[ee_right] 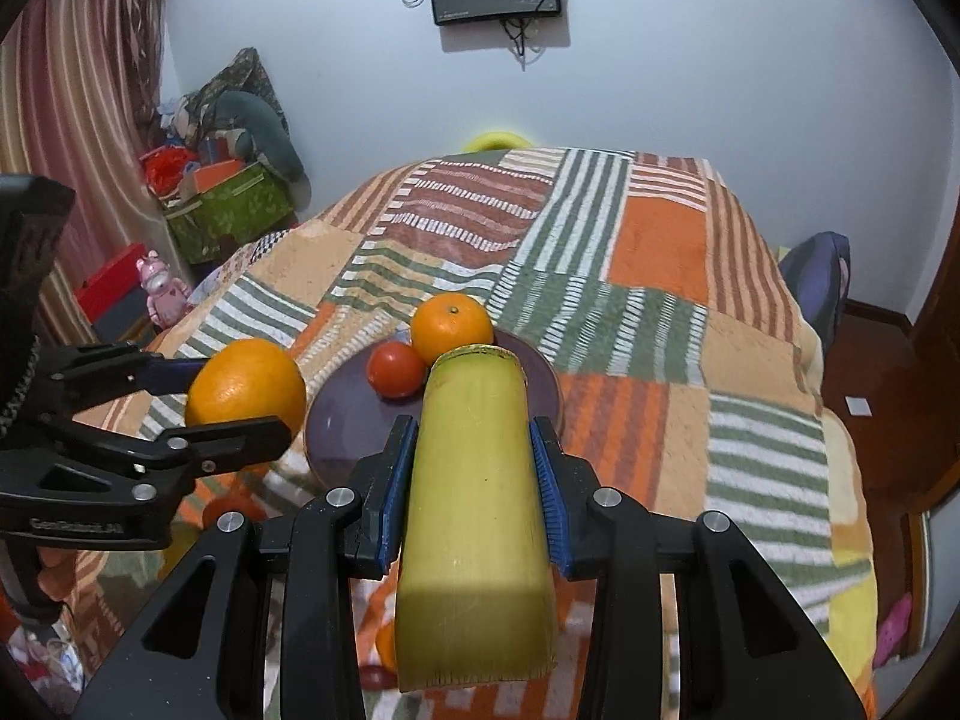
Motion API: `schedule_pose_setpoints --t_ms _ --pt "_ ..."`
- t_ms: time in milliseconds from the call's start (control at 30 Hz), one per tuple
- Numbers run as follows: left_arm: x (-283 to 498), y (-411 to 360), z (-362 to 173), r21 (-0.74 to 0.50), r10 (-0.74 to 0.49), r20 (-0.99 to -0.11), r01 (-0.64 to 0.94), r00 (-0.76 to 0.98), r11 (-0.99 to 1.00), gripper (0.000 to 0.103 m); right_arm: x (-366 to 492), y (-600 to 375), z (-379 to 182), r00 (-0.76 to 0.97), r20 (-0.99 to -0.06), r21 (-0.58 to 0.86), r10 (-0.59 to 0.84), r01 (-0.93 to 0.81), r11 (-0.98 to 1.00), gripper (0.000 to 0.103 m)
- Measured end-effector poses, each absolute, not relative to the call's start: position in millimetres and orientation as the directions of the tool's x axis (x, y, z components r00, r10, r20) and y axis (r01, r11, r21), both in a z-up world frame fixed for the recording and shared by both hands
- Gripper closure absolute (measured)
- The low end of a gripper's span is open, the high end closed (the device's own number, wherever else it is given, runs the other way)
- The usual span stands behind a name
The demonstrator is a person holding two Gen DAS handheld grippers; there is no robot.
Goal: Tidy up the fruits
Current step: 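Set the gourd on the plate with right while left sets the orange beside the tomato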
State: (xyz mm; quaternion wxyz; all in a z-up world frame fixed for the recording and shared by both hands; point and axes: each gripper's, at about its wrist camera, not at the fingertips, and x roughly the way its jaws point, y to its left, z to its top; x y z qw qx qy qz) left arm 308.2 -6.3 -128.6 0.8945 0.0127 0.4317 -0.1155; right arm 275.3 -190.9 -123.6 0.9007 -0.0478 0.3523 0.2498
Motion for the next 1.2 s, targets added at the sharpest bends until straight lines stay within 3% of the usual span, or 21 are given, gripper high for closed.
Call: schedule_pose_setpoints --t_ms 667,1200 --pt "373.1 21.6 -197.0 -0.114 -0.197 -0.885 0.213 0.421 0.970 0.038 335.4 -134.8 -173.8 0.511 -0.775 0.040 0.371 -0.547 0.836 0.069" --pt "381.9 18.2 -208.8 -0.084 -0.173 -0.888 0.219 0.426 0.972 0.038 353.1 -128.2 -200.0 0.437 -0.826 0.066 0.357 -0.553 0.831 0.069"
